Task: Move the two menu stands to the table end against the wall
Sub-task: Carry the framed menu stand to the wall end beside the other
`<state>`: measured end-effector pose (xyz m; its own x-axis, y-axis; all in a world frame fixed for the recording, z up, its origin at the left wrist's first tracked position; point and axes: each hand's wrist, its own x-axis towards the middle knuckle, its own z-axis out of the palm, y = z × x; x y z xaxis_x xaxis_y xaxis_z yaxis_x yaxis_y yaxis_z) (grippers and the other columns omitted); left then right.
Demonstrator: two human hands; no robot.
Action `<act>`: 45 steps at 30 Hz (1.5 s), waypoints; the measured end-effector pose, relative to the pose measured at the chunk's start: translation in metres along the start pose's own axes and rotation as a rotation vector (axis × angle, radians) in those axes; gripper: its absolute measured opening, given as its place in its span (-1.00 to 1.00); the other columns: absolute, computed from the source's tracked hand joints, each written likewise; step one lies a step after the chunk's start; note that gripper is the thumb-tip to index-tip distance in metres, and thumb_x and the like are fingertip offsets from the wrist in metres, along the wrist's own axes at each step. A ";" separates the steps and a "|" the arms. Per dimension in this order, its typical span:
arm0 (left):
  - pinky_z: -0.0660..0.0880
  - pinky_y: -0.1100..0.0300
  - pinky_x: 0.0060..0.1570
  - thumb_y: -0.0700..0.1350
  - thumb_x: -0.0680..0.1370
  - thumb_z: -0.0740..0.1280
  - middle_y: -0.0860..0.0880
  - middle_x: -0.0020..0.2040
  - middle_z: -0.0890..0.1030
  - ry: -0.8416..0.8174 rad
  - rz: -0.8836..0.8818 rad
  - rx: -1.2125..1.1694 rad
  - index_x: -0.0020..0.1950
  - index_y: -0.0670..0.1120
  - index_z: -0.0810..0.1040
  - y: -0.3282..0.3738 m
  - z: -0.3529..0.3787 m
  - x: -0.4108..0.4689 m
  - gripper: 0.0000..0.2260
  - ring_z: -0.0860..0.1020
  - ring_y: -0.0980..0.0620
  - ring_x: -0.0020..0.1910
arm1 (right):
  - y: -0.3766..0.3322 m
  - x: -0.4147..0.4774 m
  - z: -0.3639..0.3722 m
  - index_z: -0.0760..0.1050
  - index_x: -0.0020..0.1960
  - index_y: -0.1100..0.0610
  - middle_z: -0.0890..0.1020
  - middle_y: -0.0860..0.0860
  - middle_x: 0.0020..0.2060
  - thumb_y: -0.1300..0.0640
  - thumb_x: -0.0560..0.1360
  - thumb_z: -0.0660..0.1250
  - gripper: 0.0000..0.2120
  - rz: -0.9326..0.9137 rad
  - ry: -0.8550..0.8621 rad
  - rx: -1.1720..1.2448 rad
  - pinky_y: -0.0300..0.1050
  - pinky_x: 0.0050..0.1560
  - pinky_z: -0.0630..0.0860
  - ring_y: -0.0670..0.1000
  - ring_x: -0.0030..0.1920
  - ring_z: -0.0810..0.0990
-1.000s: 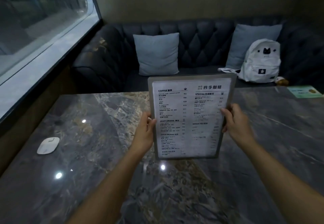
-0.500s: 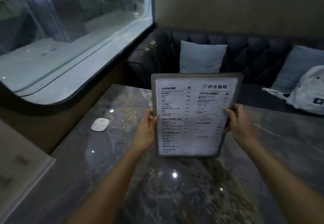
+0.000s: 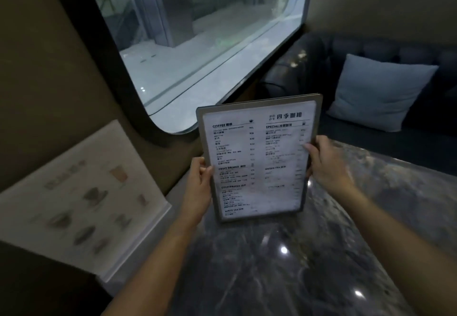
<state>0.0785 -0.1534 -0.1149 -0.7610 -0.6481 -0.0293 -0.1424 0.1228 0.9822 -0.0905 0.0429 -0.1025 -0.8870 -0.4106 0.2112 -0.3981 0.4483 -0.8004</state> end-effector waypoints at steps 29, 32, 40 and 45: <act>0.57 -0.22 -0.04 -0.03 0.58 0.15 0.01 -0.10 0.51 0.184 -0.108 0.017 -0.07 0.24 0.38 -0.050 -0.068 0.046 -0.86 0.57 -0.06 -0.02 | -0.041 0.062 0.101 0.36 0.03 0.18 0.55 0.19 -0.09 0.10 0.57 0.11 -0.84 0.026 -0.149 0.045 0.29 -0.23 0.57 0.21 -0.19 0.60; 0.60 -0.12 -0.10 -0.02 0.58 0.15 0.04 -0.13 0.50 0.185 -0.101 0.026 -0.16 0.35 0.35 -0.048 -0.066 0.043 -0.76 0.56 0.03 -0.09 | -0.038 0.060 0.100 0.37 0.06 0.21 0.54 0.16 -0.08 0.12 0.57 0.12 -0.83 0.028 -0.149 0.095 0.25 -0.25 0.59 0.17 -0.15 0.60; 0.50 -0.01 -0.15 0.21 0.48 0.18 0.00 -0.08 0.51 0.142 -0.144 0.054 -0.13 0.38 0.37 -0.055 -0.074 0.040 -0.98 0.52 -0.02 -0.02 | -0.011 0.049 0.103 0.41 0.11 0.06 0.60 0.05 -0.06 -0.03 0.54 0.15 -0.78 0.165 -0.224 0.303 0.02 -0.26 0.59 0.07 -0.05 0.61; 0.51 -0.04 -0.03 0.34 0.37 0.12 0.16 -0.08 0.60 0.119 -0.198 -0.090 -0.19 0.25 0.48 -0.067 -0.068 0.027 -0.75 0.55 0.08 0.01 | 0.019 0.027 0.111 0.40 0.14 -0.04 0.57 0.01 -0.04 -0.09 0.55 0.07 -0.75 0.291 -0.231 0.312 0.02 -0.13 0.56 0.07 -0.03 0.58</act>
<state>0.1106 -0.2303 -0.1689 -0.6434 -0.7374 -0.2056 -0.2203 -0.0788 0.9722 -0.0959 -0.0475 -0.1739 -0.8621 -0.4847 -0.1477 -0.0212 0.3257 -0.9452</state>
